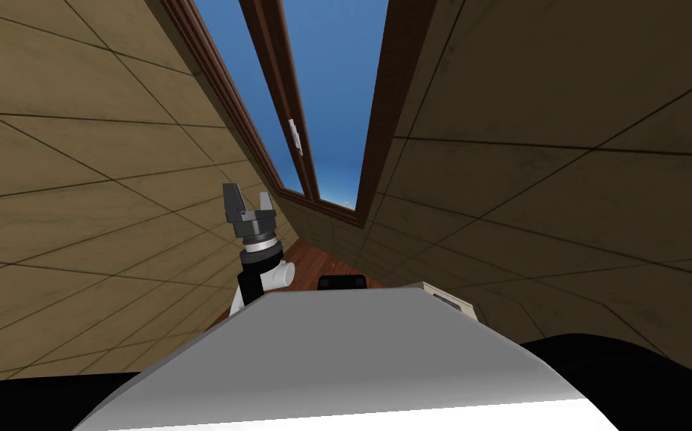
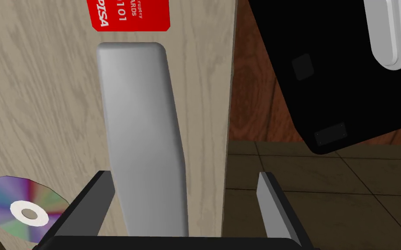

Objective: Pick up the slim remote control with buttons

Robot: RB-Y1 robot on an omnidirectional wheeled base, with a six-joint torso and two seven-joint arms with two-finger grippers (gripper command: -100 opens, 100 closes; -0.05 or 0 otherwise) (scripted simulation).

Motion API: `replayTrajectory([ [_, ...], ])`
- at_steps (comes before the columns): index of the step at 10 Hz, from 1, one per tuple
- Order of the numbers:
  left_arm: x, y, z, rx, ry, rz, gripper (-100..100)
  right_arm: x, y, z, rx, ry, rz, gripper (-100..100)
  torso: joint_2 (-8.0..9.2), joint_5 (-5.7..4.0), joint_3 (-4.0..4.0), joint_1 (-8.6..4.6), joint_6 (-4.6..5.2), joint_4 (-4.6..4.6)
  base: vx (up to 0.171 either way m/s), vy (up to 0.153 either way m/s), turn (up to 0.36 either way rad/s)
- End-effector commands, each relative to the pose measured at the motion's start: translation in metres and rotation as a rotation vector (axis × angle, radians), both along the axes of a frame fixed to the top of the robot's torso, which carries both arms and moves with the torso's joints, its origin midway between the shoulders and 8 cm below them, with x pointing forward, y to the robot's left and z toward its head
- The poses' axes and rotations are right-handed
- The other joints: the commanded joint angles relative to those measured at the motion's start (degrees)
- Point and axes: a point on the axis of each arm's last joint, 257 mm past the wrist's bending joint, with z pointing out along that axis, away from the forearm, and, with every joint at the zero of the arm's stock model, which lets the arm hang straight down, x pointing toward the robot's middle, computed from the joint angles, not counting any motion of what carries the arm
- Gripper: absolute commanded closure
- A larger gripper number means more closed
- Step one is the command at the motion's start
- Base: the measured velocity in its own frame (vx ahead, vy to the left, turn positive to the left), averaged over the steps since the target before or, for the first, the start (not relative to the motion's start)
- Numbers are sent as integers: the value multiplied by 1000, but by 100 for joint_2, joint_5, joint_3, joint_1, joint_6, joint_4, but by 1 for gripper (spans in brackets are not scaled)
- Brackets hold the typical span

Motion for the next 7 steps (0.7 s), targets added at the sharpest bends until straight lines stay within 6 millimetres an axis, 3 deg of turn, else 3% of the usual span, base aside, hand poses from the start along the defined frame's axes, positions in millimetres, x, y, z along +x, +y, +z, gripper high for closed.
replayTrajectory([
  [1, 0, 0, 0, 0, 0, 0, 0, -2, 5, -5, 2, 4, -3, -100, 0, 0, 0, 0, 0, 0, -84, -177, 44],
  [2, 0, 0, 0, 0, 0, 0, 0, 6, 16, -12, 17, -8, -11, -100, 1, 1, 1, 0, 0, 1, -59, -191, 56],
  [3, 0, 0, 0, 0, 0, 0, 0, 2, 10, -9, 9, -3, -8, -100, -6, -1, -2, -3, -1, 0, -7, -60, 2],
  [4, 0, 0, 0, 0, 0, 0, 0, 2, 11, -10, 10, -3, -8, 0, -22, 6, -11, 39, 1, -3, 0, 0, 0],
  [5, 0, 0, 0, 0, 0, 0, 0, 2, 16, -17, 8, -4, -14, -100, -29, 14, -16, 64, 1, -6, 0, 0, 0],
  [7, 0, 0, 0, 0, 0, 0, 0, 2, 25, -27, 7, -4, -20, -100, -30, 16, -17, 75, 1, -6, -5, 5, 16],
])
